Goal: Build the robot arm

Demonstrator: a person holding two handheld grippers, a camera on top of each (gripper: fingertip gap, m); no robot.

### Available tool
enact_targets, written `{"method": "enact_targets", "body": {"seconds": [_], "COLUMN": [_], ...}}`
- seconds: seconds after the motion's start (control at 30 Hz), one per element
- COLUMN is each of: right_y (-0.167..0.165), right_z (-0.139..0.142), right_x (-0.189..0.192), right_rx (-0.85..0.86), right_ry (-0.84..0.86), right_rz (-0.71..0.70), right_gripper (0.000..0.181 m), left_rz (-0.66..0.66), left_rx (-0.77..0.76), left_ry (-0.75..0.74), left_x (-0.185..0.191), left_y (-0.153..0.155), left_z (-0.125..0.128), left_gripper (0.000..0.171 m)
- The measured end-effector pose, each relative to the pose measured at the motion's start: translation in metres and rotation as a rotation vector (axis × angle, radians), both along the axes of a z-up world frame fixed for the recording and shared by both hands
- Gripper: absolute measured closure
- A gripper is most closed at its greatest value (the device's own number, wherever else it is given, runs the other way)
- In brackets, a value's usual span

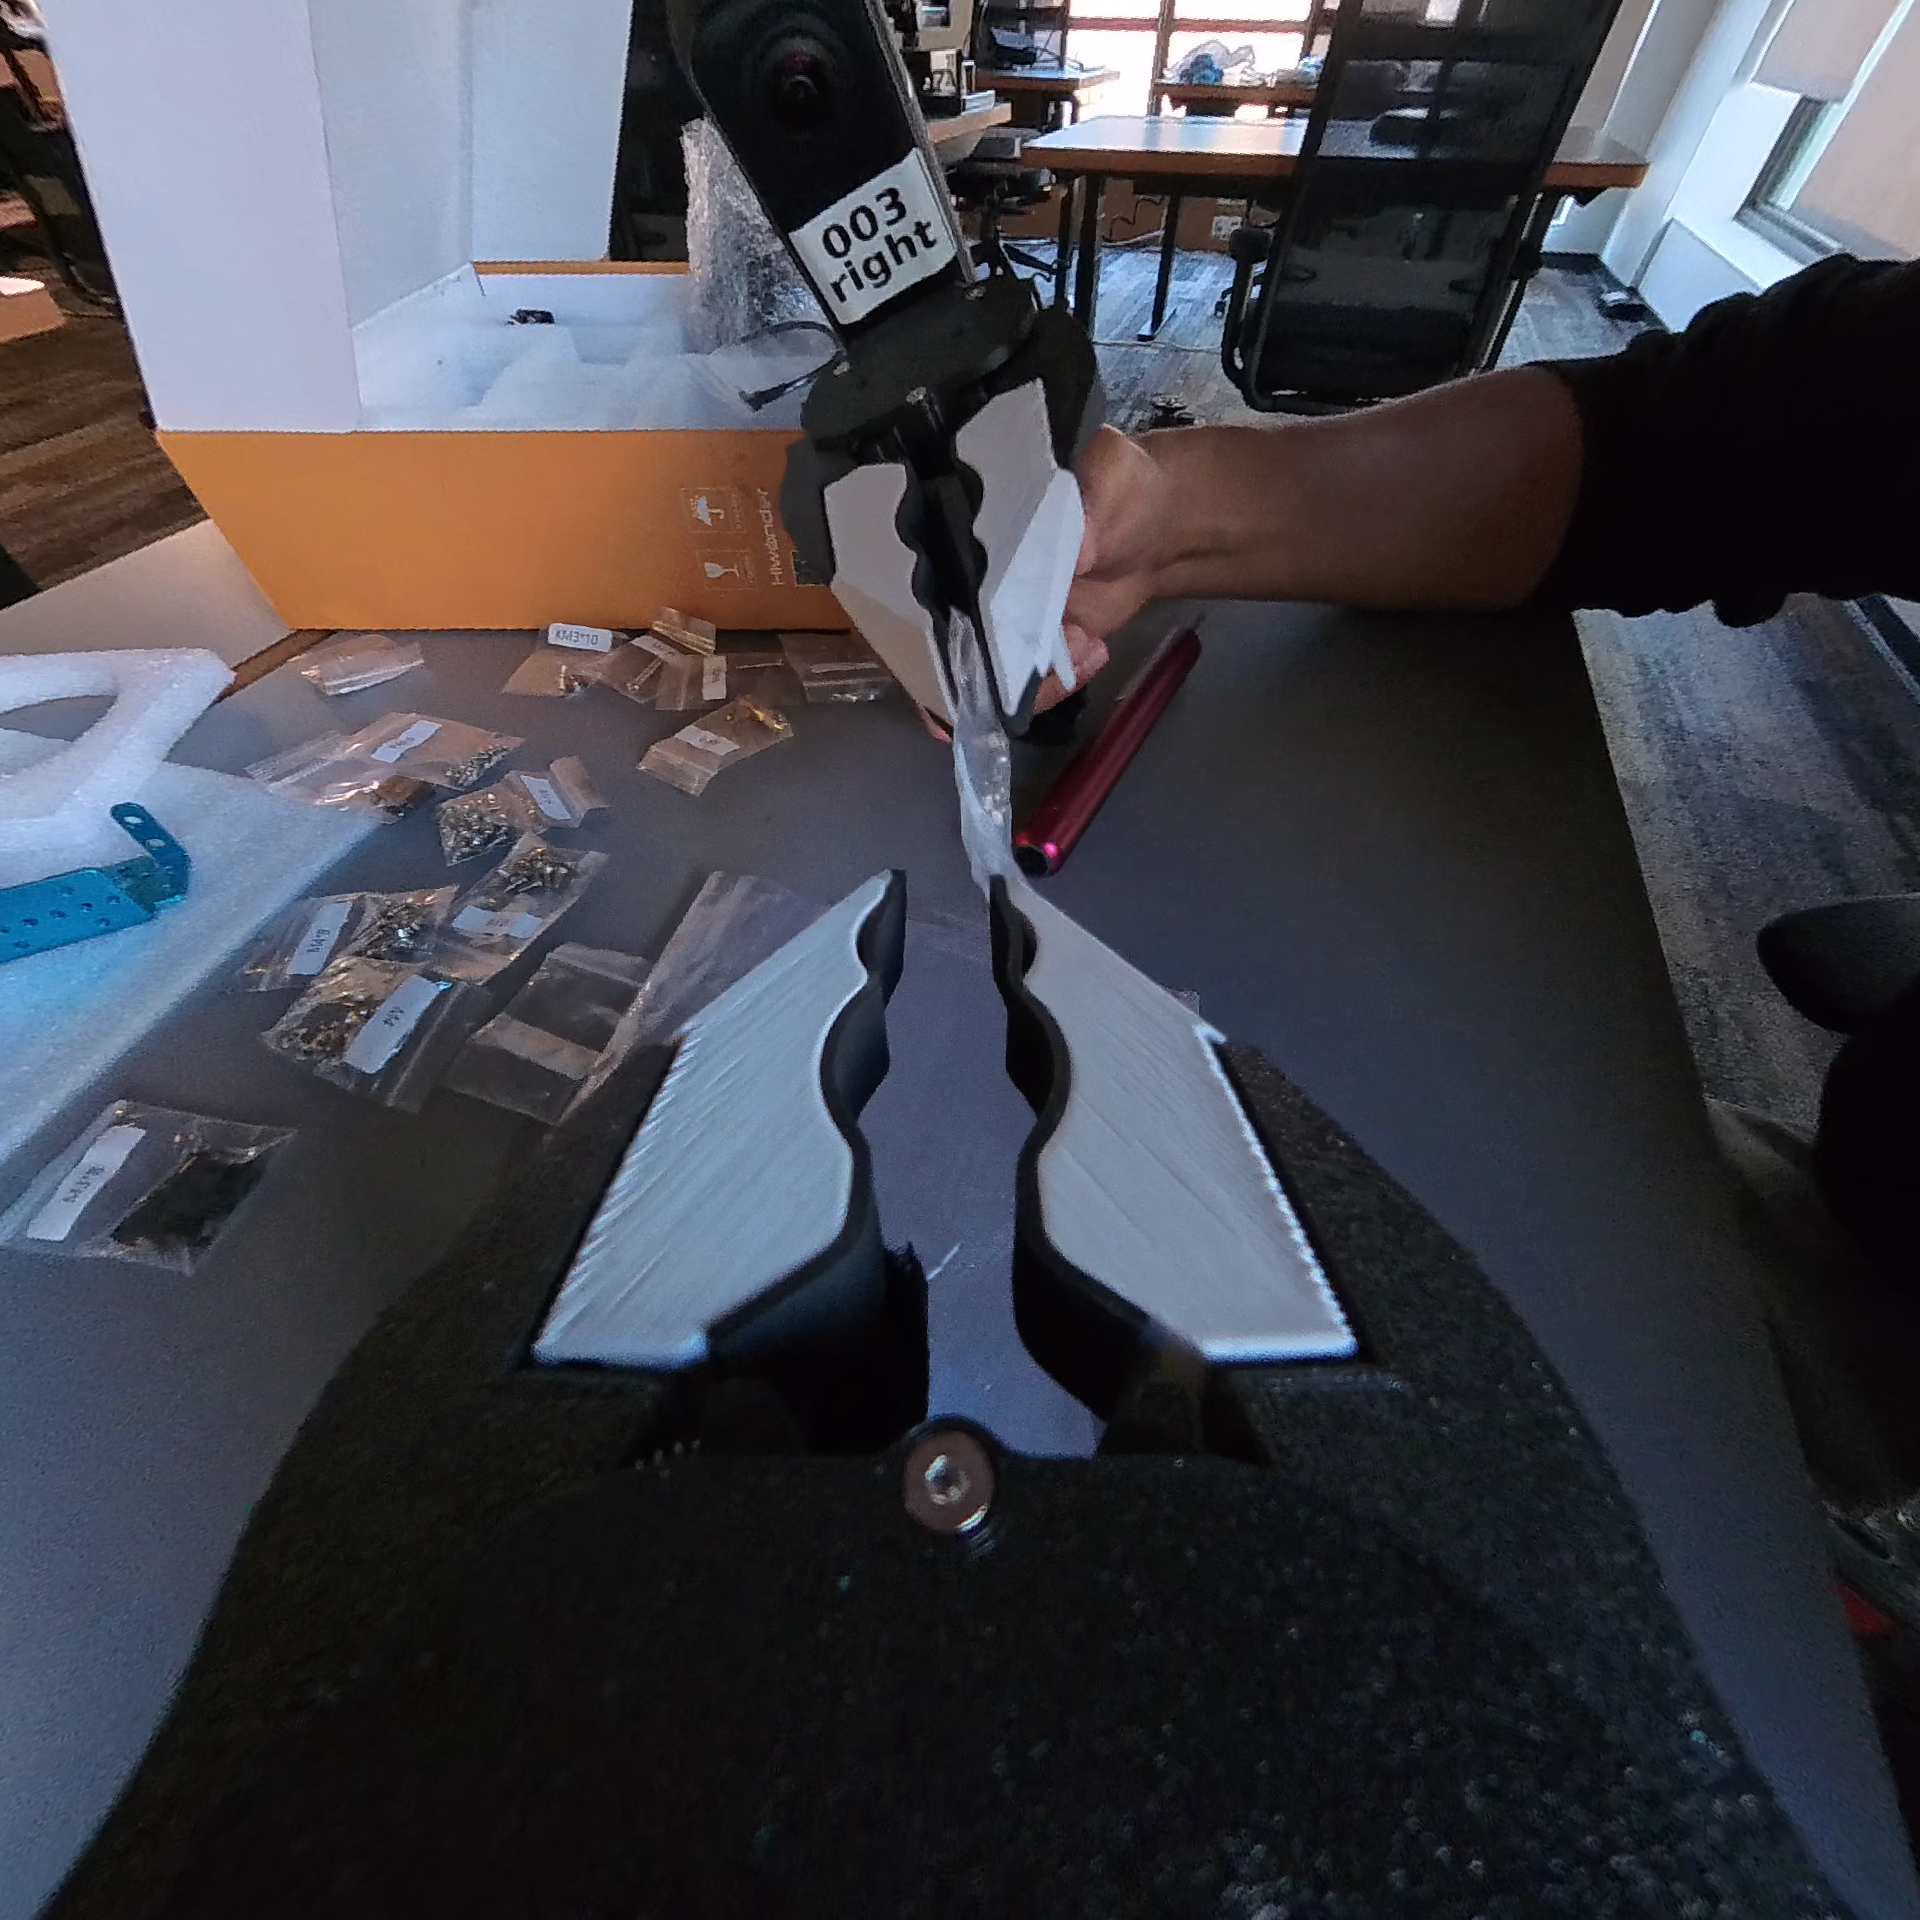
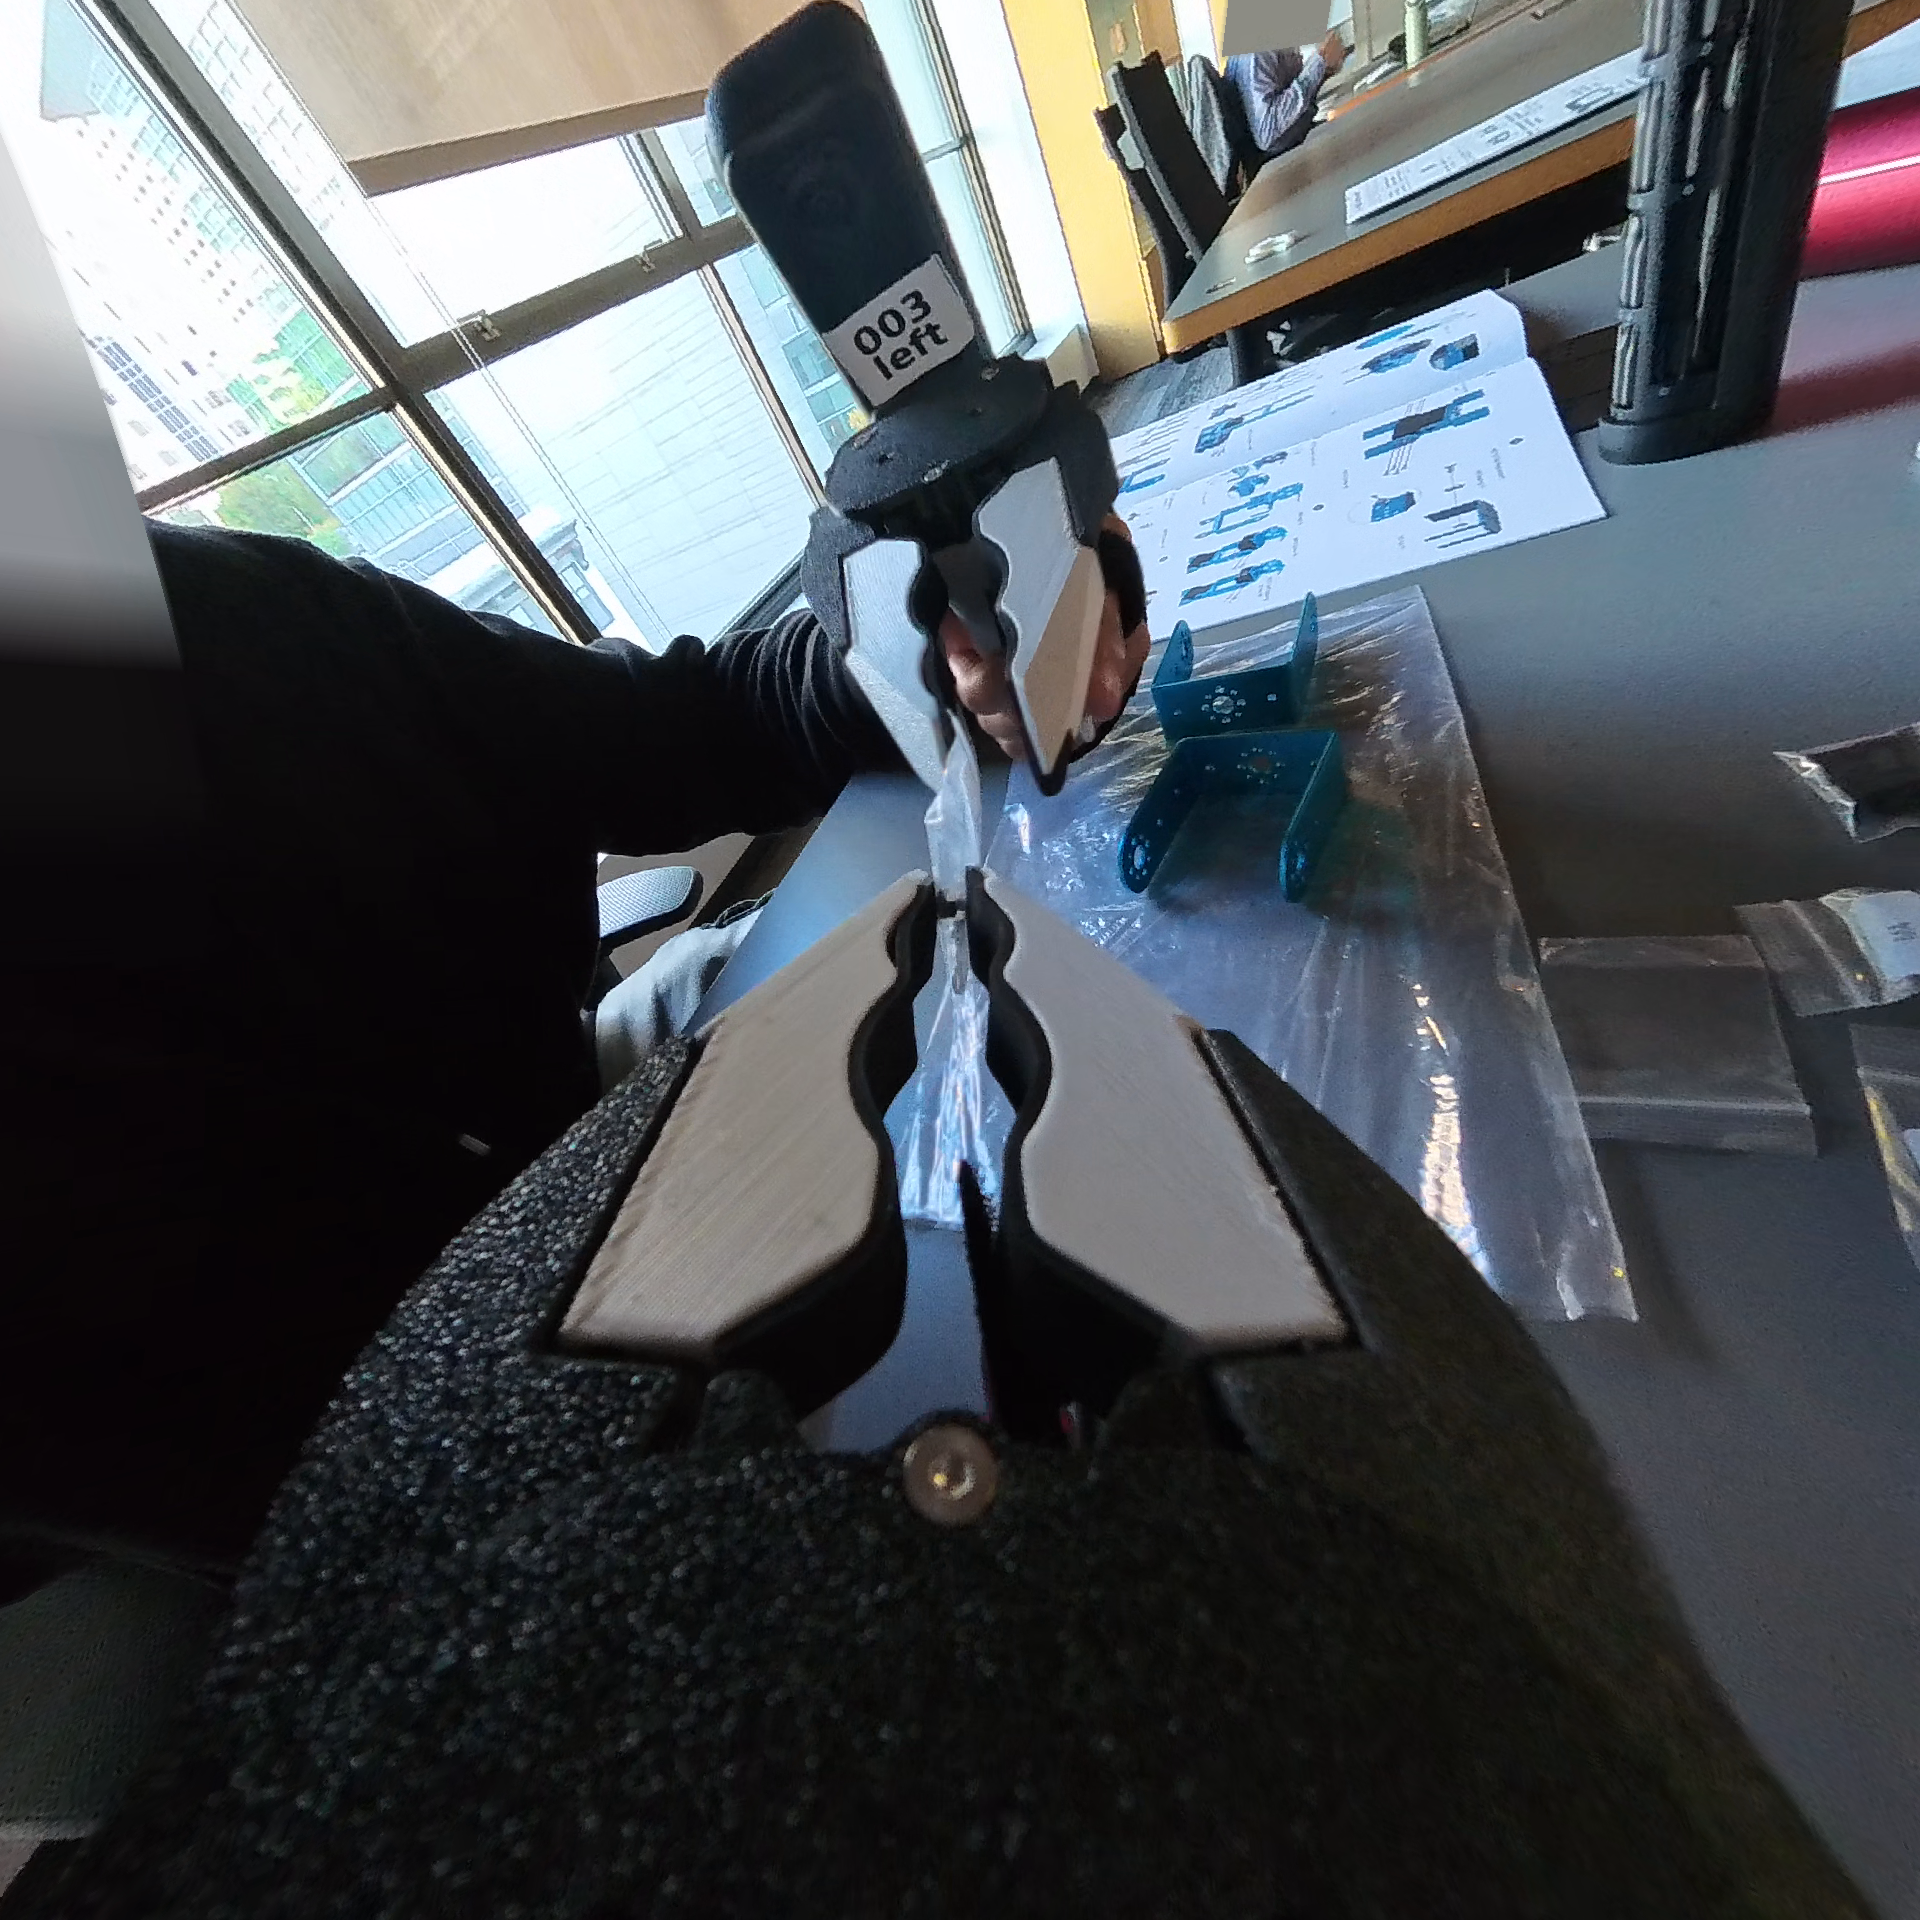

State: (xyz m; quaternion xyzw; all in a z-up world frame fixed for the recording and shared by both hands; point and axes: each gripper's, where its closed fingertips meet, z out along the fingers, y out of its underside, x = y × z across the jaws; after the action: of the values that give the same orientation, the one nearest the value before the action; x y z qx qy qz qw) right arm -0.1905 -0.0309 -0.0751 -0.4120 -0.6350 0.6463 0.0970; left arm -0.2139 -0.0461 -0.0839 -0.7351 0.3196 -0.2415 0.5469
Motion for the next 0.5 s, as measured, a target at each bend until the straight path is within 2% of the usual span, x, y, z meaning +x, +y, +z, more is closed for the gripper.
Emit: {"method": "enact_targets", "body": {"seconds": [0.1, 0.23, 0.33, 0.4, 0.5], "right_y": [-0.004, -0.007, -0.008, -0.006, 0.011], "right_z": [0.000, 0.006, 0.003, 0.003, -0.004], "right_x": [-0.001, -0.002, -0.002, -0.002, -0.012], "right_rx": [-0.015, -0.106, -0.089, -0.078, 0.013], "right_ry": [-0.010, -0.013, -0.023, -0.022, -0.018], "right_rz": [0.008, 0.022, 0.021, 0.012, -0.112], "right_gripper": [0.176, 0.177, 0.176, 0.176, 0.176], "left_rz": [-0.009, 0.033, 0.017, 0.007, 0.067], "left_rx": [0.015, 0.121, 0.137, 0.108, 0.087], "left_ry": [-0.019, -0.052, -0.099, -0.105, -0.095], "left_x": [0.003, 0.002, 0.004, 0.005, -0.002], "left_y": [0.000, 0.005, 0.004, 0.005, 0.012], "left_z": [0.003, 0.014, 0.019, 0.017, 0.013], "left_gripper": [0.156, 0.157, 0.171, 0.171, 0.171]}}
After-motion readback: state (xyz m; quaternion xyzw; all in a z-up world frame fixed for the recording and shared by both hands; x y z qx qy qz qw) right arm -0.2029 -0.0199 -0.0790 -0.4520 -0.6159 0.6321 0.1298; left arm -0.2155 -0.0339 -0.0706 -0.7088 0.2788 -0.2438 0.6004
